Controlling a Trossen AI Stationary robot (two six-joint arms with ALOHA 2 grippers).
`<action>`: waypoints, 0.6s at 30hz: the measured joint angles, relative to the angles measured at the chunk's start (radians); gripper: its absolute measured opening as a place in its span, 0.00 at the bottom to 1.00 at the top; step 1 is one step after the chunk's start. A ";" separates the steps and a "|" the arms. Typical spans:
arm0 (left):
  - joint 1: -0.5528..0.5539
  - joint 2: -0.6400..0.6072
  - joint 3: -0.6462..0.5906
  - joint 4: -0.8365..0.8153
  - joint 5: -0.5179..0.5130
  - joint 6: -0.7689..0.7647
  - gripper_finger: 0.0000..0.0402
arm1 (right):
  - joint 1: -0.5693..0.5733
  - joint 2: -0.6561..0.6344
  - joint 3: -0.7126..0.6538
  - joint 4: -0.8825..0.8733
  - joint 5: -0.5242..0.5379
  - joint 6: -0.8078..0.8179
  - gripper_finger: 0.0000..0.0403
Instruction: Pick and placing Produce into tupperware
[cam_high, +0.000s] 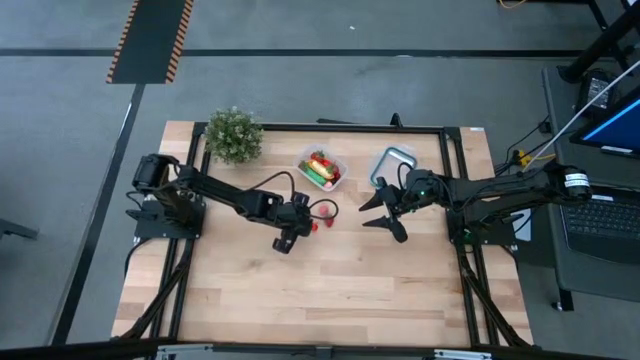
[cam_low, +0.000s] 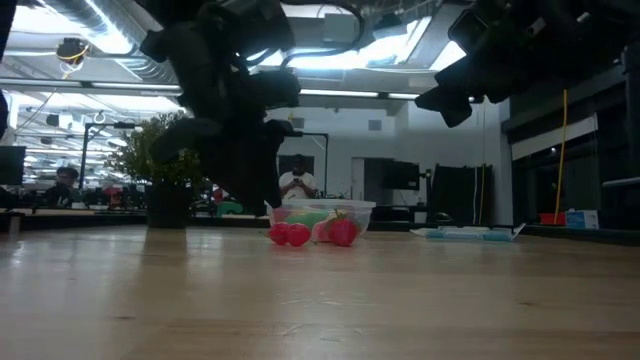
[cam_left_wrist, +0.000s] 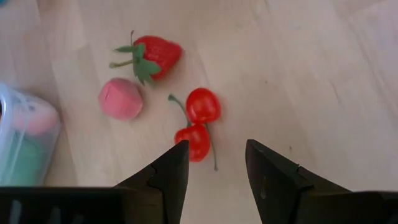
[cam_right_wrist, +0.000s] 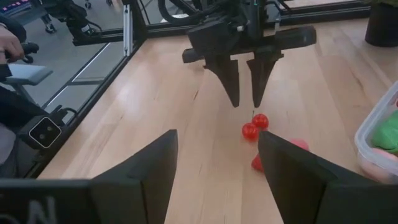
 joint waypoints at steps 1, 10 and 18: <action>0.003 0.000 0.000 -0.002 0.001 -0.001 0.38 | 0.000 0.000 0.000 -0.001 0.000 0.000 0.56; 0.036 0.000 0.000 -0.004 0.064 -0.031 0.38 | 0.000 0.000 0.000 0.000 0.000 0.000 0.56; 0.056 0.017 0.001 -0.003 0.092 -0.061 0.38 | 0.000 0.000 0.000 0.000 0.000 0.000 0.56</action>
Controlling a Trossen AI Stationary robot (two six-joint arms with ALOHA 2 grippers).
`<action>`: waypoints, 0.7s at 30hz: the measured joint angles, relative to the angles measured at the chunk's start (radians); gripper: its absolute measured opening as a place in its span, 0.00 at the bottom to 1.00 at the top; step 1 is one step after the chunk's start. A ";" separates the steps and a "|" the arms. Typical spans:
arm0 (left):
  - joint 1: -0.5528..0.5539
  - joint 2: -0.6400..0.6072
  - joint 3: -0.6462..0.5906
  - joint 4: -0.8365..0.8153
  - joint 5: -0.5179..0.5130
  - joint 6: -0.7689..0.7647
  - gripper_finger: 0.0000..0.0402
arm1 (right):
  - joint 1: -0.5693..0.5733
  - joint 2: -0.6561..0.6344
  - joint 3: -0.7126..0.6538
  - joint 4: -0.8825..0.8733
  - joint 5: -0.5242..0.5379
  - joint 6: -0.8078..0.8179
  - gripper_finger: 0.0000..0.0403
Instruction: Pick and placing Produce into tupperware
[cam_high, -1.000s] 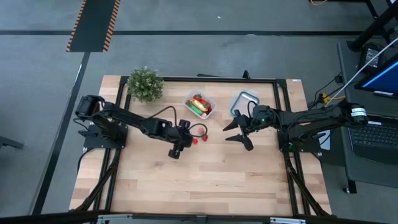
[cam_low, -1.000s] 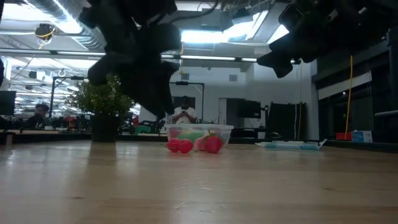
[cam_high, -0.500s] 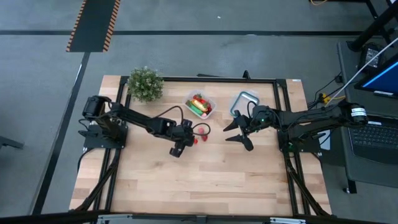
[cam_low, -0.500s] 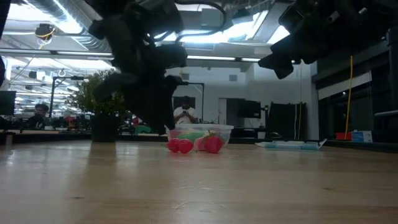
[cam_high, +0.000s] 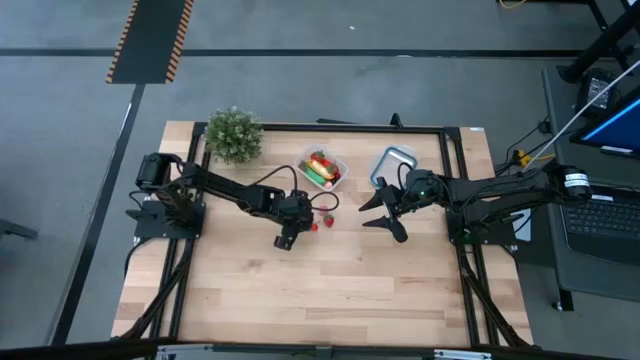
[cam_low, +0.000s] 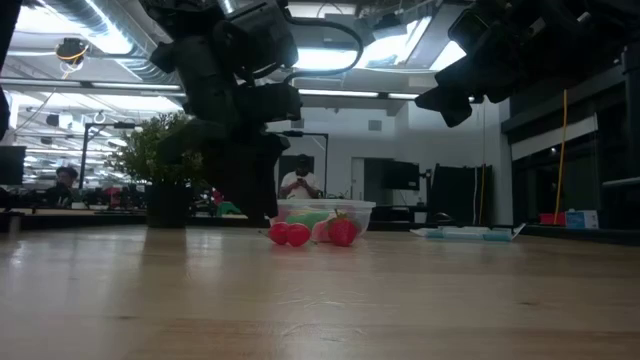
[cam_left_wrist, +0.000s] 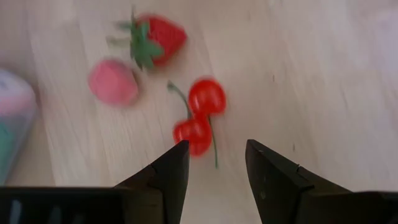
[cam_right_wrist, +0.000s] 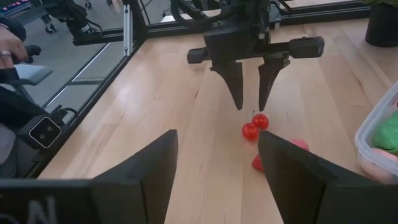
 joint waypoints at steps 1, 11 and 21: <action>0.000 0.000 -0.001 -0.006 0.001 0.000 0.38 | 0.000 0.000 0.000 0.000 0.000 0.000 0.56; -0.001 0.043 -0.001 0.016 0.018 -0.026 0.38 | 0.002 0.000 0.000 -0.008 0.000 -0.019 0.56; -0.002 0.073 0.000 0.013 0.037 -0.026 0.38 | 0.002 0.000 0.000 -0.020 0.000 -0.019 0.56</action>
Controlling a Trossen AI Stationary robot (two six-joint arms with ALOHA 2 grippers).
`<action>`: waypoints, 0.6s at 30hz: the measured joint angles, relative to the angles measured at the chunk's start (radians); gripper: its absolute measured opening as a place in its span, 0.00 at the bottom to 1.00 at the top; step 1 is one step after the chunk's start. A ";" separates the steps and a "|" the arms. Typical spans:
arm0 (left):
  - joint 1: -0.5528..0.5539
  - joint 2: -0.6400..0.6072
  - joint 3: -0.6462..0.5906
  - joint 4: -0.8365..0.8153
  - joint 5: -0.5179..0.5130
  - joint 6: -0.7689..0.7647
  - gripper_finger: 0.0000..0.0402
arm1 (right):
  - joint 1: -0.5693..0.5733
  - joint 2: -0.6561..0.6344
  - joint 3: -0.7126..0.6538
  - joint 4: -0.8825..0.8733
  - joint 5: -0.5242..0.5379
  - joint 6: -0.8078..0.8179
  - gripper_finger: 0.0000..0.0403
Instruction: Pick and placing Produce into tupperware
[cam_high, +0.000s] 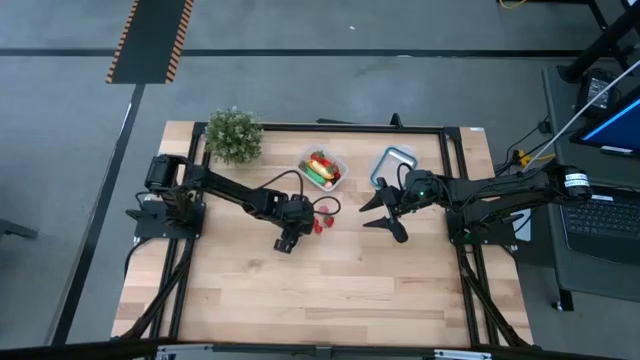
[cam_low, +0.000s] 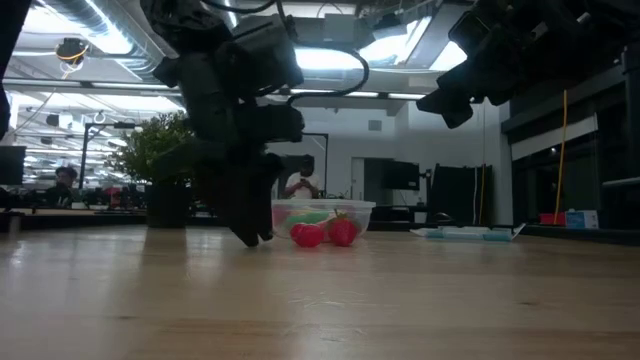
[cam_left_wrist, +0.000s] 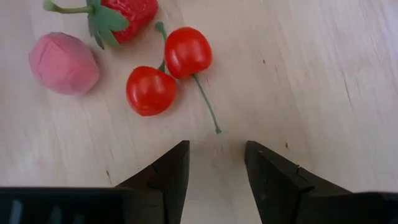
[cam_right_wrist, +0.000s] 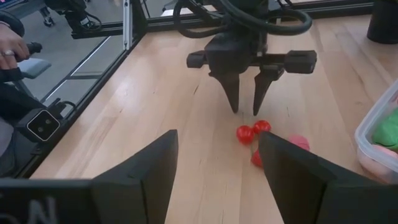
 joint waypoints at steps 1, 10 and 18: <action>0.000 -0.001 0.000 0.002 -0.004 0.000 0.38 | 0.000 0.000 0.000 0.000 0.000 0.000 0.56; 0.001 0.004 0.020 0.011 0.033 -0.049 0.38 | 0.000 0.000 0.000 0.001 0.000 0.000 0.56; 0.001 0.004 0.020 0.026 0.037 -0.052 0.38 | 0.000 0.000 0.000 0.000 0.000 0.000 0.56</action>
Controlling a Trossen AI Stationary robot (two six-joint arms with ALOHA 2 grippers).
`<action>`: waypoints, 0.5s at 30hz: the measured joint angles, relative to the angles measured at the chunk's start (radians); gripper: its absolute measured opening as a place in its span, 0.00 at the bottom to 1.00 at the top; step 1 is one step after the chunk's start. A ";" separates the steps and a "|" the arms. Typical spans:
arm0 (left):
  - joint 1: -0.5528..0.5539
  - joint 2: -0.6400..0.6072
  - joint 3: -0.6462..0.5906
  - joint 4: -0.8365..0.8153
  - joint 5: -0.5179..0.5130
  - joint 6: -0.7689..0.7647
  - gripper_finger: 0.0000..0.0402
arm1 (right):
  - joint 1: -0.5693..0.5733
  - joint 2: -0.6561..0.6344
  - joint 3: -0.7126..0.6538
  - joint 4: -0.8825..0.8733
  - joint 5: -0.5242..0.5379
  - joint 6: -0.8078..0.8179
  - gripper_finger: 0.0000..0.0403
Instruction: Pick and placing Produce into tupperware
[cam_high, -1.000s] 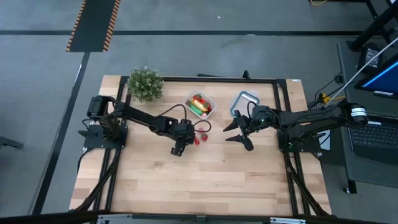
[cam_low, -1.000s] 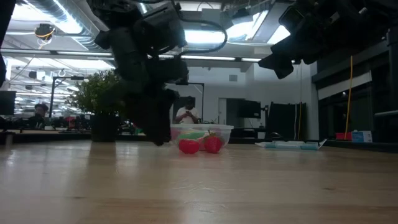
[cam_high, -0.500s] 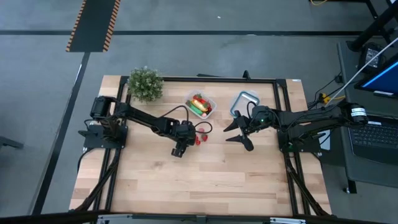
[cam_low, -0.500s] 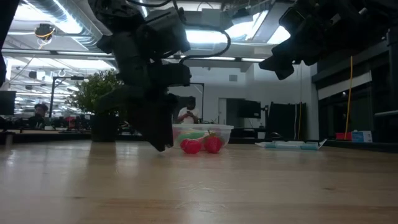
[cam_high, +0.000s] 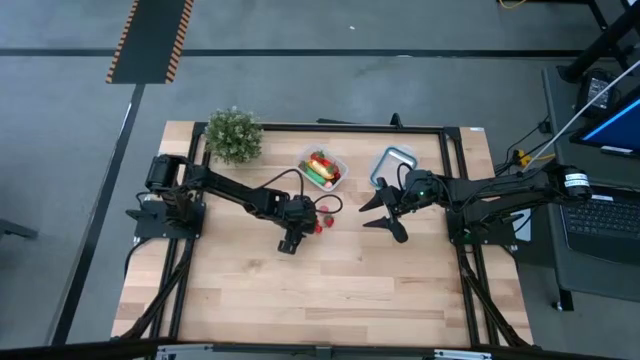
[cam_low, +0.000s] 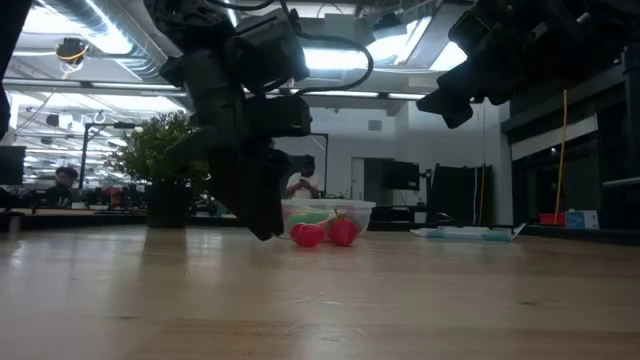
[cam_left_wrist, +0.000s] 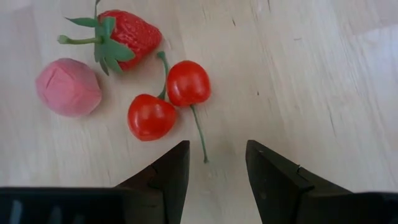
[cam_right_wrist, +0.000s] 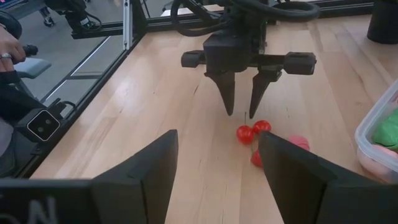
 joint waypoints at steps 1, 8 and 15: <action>0.000 0.000 0.000 0.000 0.000 0.000 0.38 | 0.000 0.000 0.000 0.000 0.000 0.000 0.56; 0.000 0.000 0.000 0.000 0.001 -0.001 0.38 | 0.000 0.000 0.000 0.000 0.000 0.001 0.56; 0.005 0.009 0.000 0.032 -0.016 -0.001 0.38 | 0.000 0.000 0.000 -0.001 0.000 0.004 0.56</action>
